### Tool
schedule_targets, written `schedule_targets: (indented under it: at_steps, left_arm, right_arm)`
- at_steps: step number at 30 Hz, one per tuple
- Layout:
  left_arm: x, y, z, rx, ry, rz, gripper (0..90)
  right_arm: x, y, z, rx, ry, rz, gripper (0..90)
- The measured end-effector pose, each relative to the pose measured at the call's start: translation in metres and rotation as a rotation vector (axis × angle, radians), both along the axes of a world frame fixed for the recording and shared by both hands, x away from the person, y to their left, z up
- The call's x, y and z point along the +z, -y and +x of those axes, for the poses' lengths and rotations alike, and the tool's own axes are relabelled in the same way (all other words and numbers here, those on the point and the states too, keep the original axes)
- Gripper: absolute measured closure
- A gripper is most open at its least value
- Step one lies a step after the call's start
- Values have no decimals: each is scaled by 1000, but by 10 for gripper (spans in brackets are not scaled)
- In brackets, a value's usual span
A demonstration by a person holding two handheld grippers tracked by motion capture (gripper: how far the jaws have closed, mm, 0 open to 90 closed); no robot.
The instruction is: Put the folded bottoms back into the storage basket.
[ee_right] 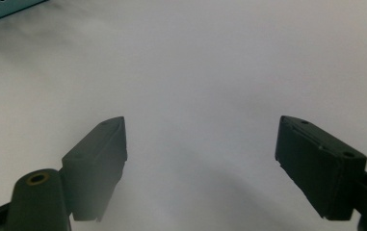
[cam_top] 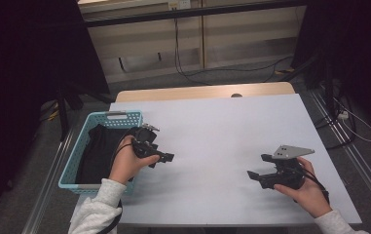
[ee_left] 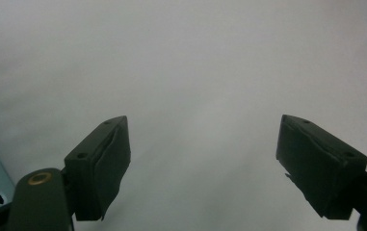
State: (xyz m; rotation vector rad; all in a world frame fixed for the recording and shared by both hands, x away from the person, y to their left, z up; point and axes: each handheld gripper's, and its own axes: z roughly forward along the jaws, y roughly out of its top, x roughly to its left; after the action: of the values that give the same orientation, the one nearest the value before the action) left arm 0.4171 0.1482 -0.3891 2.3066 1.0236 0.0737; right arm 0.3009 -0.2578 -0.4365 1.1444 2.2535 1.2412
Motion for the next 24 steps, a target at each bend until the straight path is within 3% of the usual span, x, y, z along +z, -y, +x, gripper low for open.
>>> schedule_targets:
  at_steps: [14, 24]
  left_arm:
    - [-10, 0, -12, -47, -4, -4, 171]
    - [-16, 2, -23, -57, -7, -36, 156]
  right_arm:
    - [-1, 6, -4, -10, -6, -5, 178]
    - [-2, 10, -7, -15, -13, -11, 177]
